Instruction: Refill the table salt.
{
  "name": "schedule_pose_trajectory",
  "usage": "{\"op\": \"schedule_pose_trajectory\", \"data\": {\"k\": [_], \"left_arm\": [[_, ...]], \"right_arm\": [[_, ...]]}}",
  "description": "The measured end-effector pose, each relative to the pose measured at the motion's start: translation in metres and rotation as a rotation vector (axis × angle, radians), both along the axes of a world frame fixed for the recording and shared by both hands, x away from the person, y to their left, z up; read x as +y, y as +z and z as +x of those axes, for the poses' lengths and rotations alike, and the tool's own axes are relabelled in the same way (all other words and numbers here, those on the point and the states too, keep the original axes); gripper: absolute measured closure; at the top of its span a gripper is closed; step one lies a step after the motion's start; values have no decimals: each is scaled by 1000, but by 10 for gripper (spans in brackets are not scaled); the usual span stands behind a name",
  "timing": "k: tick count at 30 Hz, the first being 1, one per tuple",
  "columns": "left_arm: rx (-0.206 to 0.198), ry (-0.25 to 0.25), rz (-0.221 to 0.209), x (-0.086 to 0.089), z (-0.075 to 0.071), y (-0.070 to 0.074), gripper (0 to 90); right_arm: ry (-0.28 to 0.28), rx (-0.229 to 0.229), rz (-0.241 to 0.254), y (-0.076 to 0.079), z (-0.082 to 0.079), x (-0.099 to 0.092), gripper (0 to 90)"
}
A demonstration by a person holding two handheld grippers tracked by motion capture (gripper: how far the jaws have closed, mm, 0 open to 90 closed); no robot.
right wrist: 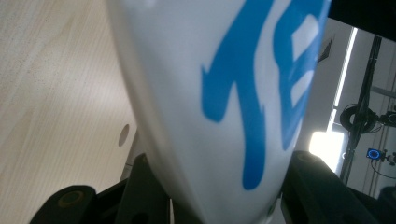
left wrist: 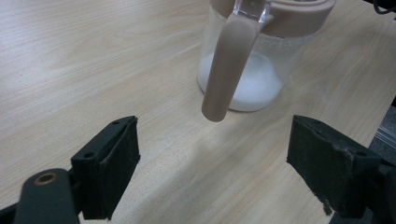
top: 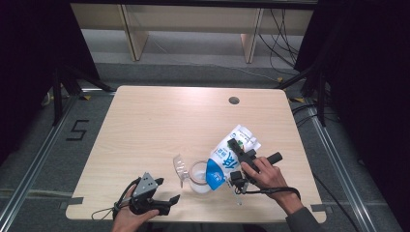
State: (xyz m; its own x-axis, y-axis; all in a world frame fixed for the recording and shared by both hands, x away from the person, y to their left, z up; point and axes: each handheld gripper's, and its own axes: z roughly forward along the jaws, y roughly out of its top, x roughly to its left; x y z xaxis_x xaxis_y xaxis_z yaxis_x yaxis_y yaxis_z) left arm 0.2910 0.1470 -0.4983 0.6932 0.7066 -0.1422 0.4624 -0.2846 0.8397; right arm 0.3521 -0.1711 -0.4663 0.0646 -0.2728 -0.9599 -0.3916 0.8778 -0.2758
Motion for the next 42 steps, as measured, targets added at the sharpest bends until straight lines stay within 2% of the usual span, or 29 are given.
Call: {"op": "schedule_pose_trajectory", "data": {"k": [2,3,4,5,7,9,10,12,19,20,21,22,23,24,31,42], "left_arm": [[9,1,-5,0,0,0,162],[-4,-8,6,0,0,0,162],[-6,-7,7,0,0,0,162],[-6,-8,7,0,0,0,162],[-5,-7,6,0,0,0,162],[-5,-8,6,0,0,0,162],[-5,-7,6,0,0,0,162],[-5,-8,6,0,0,0,162],[-5,-8,7,0,0,0,162],[-5,-7,6,0,0,0,162],[-5,-8,7,0,0,0,162],[-5,-7,7,0,0,0,162],[-5,-7,7,0,0,0,162],[-5,-7,6,0,0,0,162],[-5,-8,7,0,0,0,162],[-4,-8,6,0,0,0,162]], "right_arm": [[-11,18,11,-1,0,-1,642],[-11,12,18,-2,0,0,643],[0,-2,0,0,0,0,644],[-13,2,-13,1,-1,1,644],[-28,18,6,-1,-2,0,646],[-31,18,-9,0,-2,1,648],[-13,18,-10,0,-1,0,649],[-16,11,16,-1,-1,0,650],[-8,6,22,0,0,0,657],[-5,7,0,1,0,0,658],[-13,9,34,0,0,-1,661],[-14,9,35,0,0,-1,663],[-28,17,18,1,-1,0,664],[-9,6,19,1,0,0,665],[-18,12,30,1,0,-1,672],[-25,24,19,2,-1,0,682]]}}
